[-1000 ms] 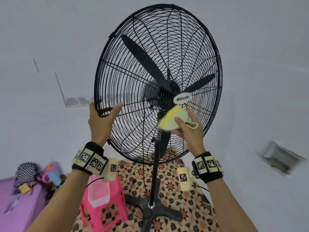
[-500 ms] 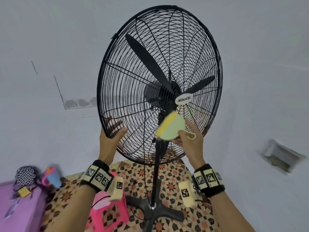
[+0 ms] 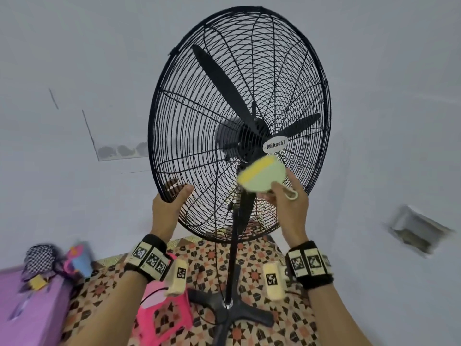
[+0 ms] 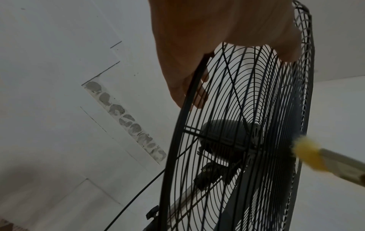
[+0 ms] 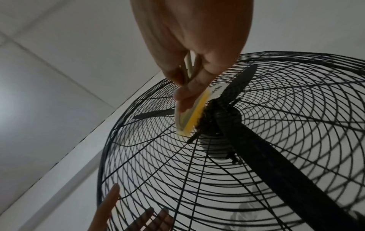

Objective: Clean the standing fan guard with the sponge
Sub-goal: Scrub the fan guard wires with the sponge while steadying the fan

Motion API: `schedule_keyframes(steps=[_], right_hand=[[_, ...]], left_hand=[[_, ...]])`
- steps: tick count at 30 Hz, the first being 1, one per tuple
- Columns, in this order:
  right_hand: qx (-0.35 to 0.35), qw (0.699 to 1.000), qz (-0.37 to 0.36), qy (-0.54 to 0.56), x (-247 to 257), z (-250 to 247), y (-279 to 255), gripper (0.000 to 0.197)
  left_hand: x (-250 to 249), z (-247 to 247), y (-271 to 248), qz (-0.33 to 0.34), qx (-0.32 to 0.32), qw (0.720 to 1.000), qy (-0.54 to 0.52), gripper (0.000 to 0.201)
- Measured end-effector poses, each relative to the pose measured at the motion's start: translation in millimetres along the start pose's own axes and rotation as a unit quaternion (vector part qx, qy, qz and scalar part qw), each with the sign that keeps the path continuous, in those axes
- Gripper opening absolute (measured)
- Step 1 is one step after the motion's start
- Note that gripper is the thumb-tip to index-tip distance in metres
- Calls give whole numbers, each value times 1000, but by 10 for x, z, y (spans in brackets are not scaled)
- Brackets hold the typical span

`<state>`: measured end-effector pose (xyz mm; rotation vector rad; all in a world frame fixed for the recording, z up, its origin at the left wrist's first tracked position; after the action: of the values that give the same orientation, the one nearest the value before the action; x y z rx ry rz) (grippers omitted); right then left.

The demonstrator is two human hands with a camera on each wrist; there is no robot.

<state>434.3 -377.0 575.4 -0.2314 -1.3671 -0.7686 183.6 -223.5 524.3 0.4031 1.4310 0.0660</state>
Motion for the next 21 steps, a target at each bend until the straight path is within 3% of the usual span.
schedule_keyframes(steps=[3, 6, 10, 12, 17, 19, 21], right_hand=[[3, 999, -9, -32, -72, 108, -74, 60], [85, 992, 18, -91, -132, 139, -189, 59], [8, 999, 1, -38, -31, -5, -74, 57], [-16, 1000, -7, -10, -39, 39, -94, 59], [89, 990, 28, -101, -228, 271, -509, 63], [60, 993, 27, -94, -174, 235, -513, 61], [-16, 998, 23, -53, -147, 167, -415, 61]], left_hand=[[-20, 40, -11, 11, -4, 1000, 5, 74], [-31, 17, 15, -1, -13, 1000, 1, 87], [3, 21, 8, -5, 0, 1000, 8, 76], [23, 31, 13, -7, -2, 1000, 7, 80], [15, 24, 44, -9, -14, 1000, -10, 74], [21, 30, 33, -7, -9, 1000, -10, 71], [26, 45, 10, -6, -6, 1000, -5, 73]])
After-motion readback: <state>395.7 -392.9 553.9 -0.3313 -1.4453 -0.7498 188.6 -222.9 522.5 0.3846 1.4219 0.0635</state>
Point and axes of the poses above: each hand's wrist, its own y-axis towards the middle knuckle, its own z-axis out of the palm, x = y × z, the point moved 3 cm from there along y, towards the middle knuckle, and after that the axes turned 6 degrees about x, right-handed, at the moved point
